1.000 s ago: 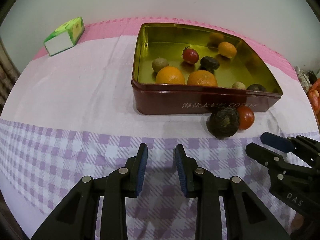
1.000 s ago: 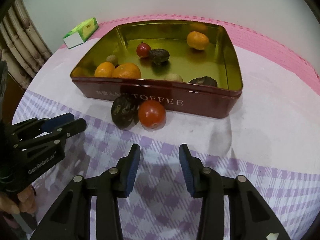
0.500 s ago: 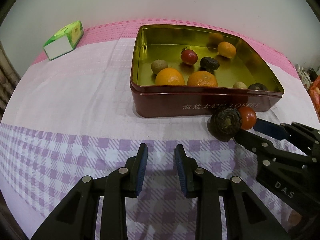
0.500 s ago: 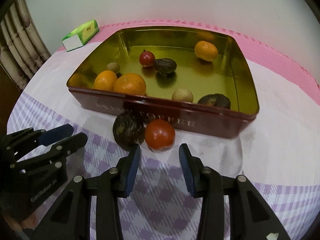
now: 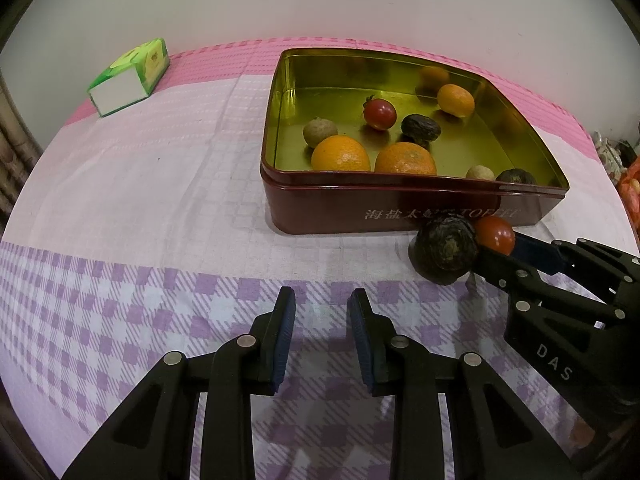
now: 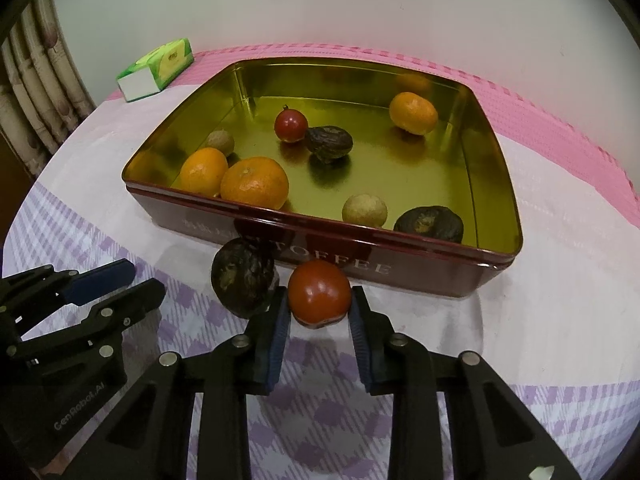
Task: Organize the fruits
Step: 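Grasp the second red tomato with the right gripper, then grasp the dark brown fruit with the left gripper while the right holds the tomato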
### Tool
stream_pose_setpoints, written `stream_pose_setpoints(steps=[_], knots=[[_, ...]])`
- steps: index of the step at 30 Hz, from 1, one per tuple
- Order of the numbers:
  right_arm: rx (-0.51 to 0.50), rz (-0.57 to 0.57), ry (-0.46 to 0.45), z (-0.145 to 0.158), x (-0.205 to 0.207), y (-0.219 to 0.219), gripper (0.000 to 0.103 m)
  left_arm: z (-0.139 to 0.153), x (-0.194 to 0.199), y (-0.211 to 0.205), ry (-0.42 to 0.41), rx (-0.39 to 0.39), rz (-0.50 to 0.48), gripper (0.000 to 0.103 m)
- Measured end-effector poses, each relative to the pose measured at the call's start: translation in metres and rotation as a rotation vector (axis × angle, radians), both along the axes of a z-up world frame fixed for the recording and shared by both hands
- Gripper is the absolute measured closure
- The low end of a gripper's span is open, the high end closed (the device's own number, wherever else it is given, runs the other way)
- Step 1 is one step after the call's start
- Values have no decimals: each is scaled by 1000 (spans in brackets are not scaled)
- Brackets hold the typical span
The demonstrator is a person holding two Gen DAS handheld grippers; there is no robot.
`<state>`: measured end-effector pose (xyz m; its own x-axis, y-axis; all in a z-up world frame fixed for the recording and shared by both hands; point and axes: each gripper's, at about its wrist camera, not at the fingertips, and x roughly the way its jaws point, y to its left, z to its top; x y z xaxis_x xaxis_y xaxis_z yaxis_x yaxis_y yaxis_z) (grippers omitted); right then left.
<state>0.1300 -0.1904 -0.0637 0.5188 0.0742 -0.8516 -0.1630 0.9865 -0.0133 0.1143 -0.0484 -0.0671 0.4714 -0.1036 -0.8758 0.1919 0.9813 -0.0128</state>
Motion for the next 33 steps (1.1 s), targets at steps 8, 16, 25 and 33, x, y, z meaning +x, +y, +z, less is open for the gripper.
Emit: stream_pose_setpoints(steps=[8,16,25,33], knots=[[11,-37,9,1,-10,-27,76,1,-6,-12,14,-12,-33,73],[12,-101,5,2,-21,-63,76,0,-12,-33,25,-17,-75,73],[9,-126,1,3,-24,-82,76,2,-13,-53,21,-33,-106,73],[12,-134,-6,2,-29,-90,76,1,-5,-62,26,-57,-108,73]])
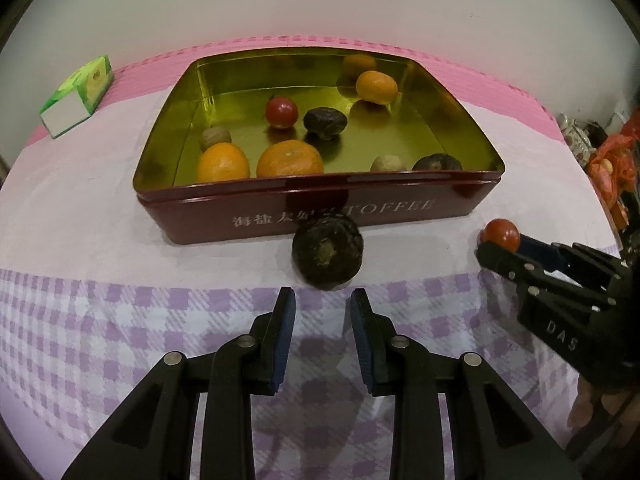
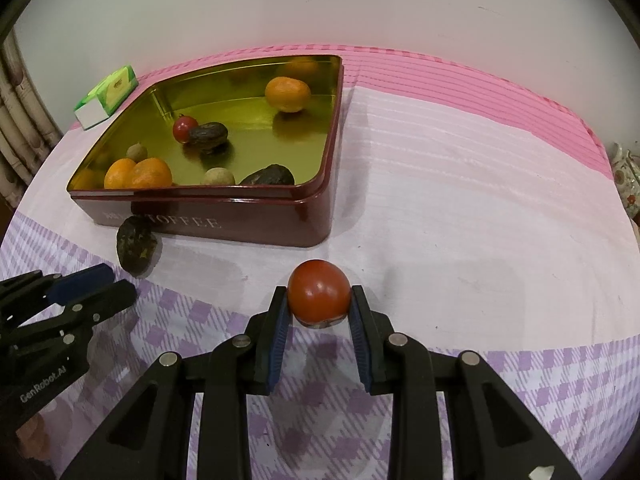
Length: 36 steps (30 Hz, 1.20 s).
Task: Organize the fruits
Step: 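Grasp the dark brown fruit with the left gripper while the right holds the tomato, then lift the tomato with the right gripper while the left lifts the dark fruit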
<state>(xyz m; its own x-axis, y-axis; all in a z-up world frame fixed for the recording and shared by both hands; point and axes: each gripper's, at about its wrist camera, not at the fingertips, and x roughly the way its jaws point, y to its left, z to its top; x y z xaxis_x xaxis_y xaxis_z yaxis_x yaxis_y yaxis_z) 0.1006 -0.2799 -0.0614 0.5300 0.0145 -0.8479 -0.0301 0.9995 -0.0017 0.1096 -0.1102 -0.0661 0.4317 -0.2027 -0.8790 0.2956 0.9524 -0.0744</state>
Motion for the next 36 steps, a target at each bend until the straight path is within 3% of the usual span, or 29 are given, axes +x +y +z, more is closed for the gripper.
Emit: stream_pose_setpoints(steps=[12,18,36], knots=[[10,-3,-1,0,-1,-1,75,-3,13,-18,-21,40,2,73],[10,-4,-3,0,-1,-1,75,-3,14,-13,-18,9,3,73],[13,-9,-7,0,-1,-1,75,-1,5,-4,-26,25,1,74]])
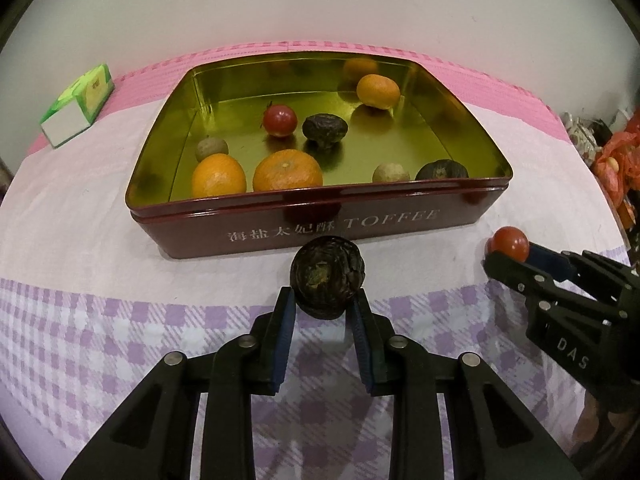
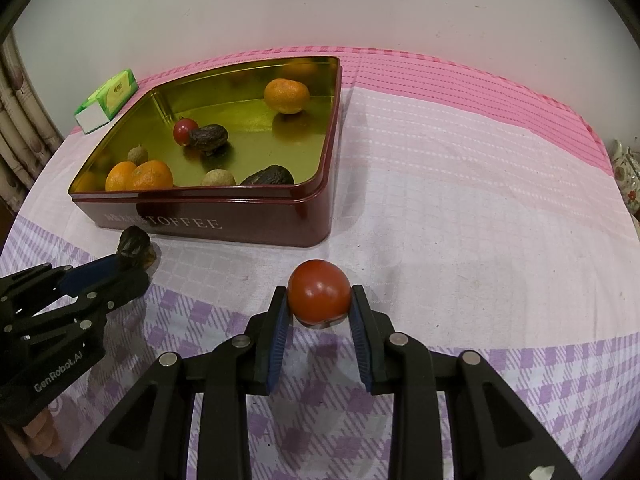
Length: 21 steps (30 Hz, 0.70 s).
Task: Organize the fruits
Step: 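Lift the tomato with the right gripper while the left lifts the dark fruit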
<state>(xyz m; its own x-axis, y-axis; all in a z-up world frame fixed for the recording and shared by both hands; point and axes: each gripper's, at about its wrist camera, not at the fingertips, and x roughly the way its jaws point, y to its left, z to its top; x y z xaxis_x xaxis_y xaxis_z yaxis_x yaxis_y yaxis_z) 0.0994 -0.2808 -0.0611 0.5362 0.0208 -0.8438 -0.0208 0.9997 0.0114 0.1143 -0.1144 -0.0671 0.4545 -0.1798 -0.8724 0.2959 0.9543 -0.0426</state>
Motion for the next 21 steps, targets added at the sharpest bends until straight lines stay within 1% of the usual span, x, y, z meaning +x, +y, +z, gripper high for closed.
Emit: stream_pose_setpoints(steps=[12,14,21], knots=[[1,-4,-2,0,0,-1,75,1,-8,20,18,-6,-6,75],[6,-8,-4,0,-1,-1,74,1,-9,20,18,10,-15,74],[13,-10,-5,-1,-2,-2,74,1,-9,15,18,23,-13,71]])
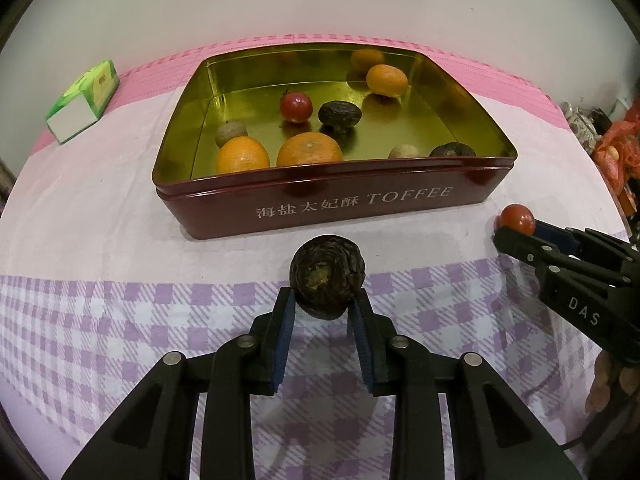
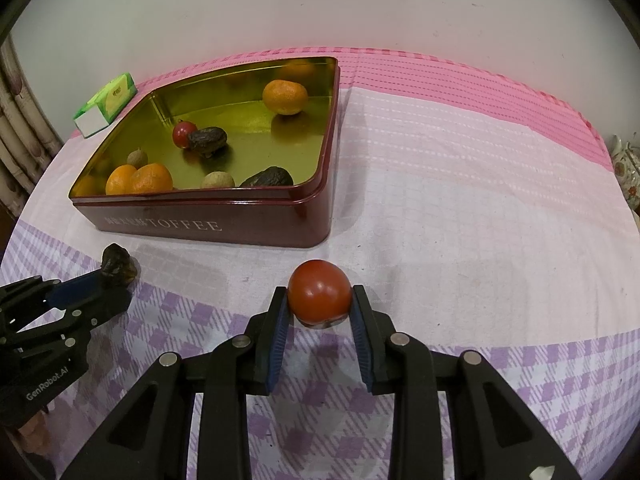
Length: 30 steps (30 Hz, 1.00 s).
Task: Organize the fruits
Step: 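Lift the tomato with the right gripper while the left lifts the dark fruit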
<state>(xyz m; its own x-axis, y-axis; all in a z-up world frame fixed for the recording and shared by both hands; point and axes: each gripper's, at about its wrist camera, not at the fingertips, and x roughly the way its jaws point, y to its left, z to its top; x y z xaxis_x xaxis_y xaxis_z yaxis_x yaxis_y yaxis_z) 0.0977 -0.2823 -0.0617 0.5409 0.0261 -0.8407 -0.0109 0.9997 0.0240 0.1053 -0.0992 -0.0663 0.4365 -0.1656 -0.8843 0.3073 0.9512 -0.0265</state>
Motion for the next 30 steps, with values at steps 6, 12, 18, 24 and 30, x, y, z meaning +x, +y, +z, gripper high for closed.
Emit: stream_pose_setpoints(steps=[6,12,18,24,30], knots=[[-2,0,0,0,0,0,74,-1,0,-3,0,-6,-3,65],[-4,0,-1,0,0,1,74,0,6,-7,-18,6,13,65],[-6,-2,0,1,-1,2,73,5,7,-5,-29,-21,13,62],[-6,-1,1,1,-1,2,73,4,11,-9,-31,-9,17,52],[-8,-2,1,1,-2,2,73,0,23,-7,-25,1,61,52]])
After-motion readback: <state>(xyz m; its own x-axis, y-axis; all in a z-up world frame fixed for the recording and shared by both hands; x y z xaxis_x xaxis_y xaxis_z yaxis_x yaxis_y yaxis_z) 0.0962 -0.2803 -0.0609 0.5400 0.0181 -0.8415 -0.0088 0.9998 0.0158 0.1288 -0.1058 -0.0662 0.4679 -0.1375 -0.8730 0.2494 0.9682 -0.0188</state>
